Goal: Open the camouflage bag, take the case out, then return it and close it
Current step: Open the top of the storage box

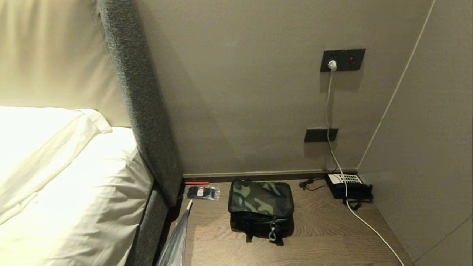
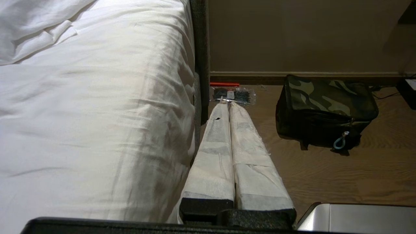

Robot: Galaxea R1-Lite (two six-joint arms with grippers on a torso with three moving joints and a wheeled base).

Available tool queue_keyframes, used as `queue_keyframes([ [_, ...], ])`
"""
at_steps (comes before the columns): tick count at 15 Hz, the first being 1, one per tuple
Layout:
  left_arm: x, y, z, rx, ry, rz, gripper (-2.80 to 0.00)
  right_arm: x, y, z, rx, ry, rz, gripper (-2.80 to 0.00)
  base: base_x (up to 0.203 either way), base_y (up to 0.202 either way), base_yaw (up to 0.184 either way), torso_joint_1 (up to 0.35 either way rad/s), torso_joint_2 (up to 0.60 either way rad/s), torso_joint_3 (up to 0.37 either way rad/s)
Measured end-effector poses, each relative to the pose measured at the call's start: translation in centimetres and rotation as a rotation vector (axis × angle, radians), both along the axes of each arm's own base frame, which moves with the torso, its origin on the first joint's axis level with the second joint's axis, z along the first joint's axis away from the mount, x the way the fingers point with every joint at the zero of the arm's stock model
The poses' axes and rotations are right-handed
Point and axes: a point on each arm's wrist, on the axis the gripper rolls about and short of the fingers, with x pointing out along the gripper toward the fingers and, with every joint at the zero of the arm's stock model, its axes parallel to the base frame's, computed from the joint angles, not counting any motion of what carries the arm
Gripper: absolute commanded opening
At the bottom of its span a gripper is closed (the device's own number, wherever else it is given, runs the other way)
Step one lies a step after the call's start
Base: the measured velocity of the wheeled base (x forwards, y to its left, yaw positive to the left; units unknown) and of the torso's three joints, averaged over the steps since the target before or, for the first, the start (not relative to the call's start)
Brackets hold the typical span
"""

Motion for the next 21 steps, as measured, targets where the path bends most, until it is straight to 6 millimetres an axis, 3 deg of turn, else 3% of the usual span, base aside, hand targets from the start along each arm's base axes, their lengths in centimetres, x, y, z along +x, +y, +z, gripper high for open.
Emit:
queue_keyframes([
  [21,-0.01,0.01,0.01,-0.003,0.000,0.002,-2.80,0.01,0.00,0.01,0.000,0.000,0.000,-2.80,0.000,0.000,0.000,0.002,0.00,-0.196],
])
